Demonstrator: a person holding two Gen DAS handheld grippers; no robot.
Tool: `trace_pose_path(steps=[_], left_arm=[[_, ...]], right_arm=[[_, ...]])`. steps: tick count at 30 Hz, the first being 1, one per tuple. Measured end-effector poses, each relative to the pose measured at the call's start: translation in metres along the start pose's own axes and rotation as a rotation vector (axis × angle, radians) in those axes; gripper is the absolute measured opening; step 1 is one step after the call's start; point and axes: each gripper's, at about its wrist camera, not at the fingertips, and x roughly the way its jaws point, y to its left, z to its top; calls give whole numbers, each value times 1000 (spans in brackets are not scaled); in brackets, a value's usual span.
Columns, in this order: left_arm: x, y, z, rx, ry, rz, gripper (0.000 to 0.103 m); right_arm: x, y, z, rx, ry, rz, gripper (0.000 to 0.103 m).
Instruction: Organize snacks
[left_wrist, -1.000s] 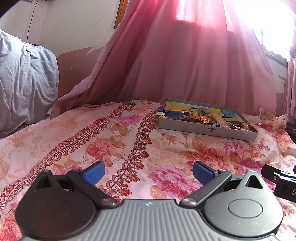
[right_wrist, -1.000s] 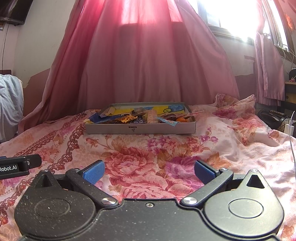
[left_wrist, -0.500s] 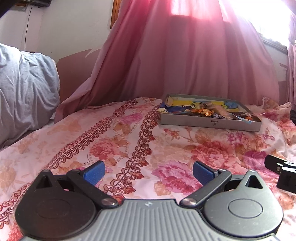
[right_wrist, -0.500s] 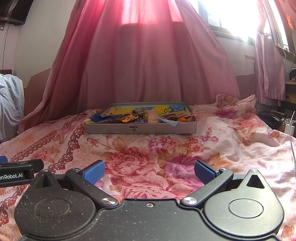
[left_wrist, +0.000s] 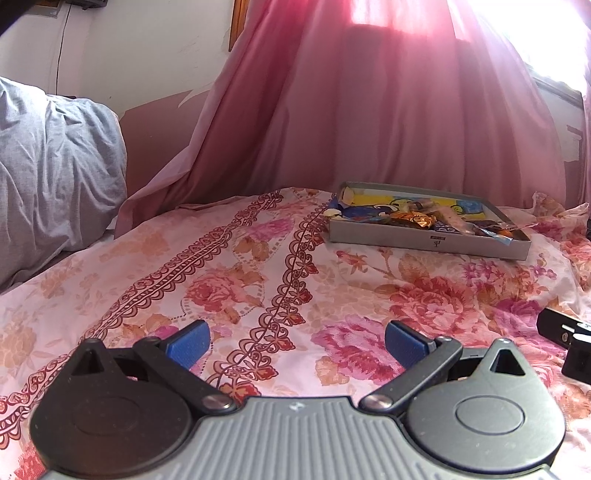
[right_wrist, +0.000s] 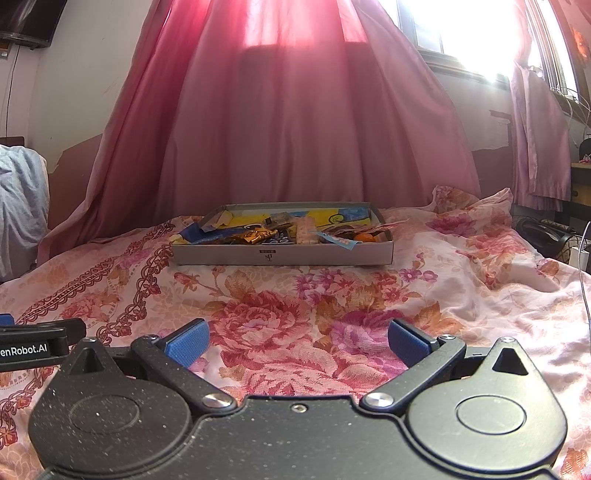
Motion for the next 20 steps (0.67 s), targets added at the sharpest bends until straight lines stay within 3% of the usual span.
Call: trace_pose_path(steps=[20], left_arm=[[1,2,0,-5,5,1,103]], right_arm=[[1,0,0,0,4,3,102]])
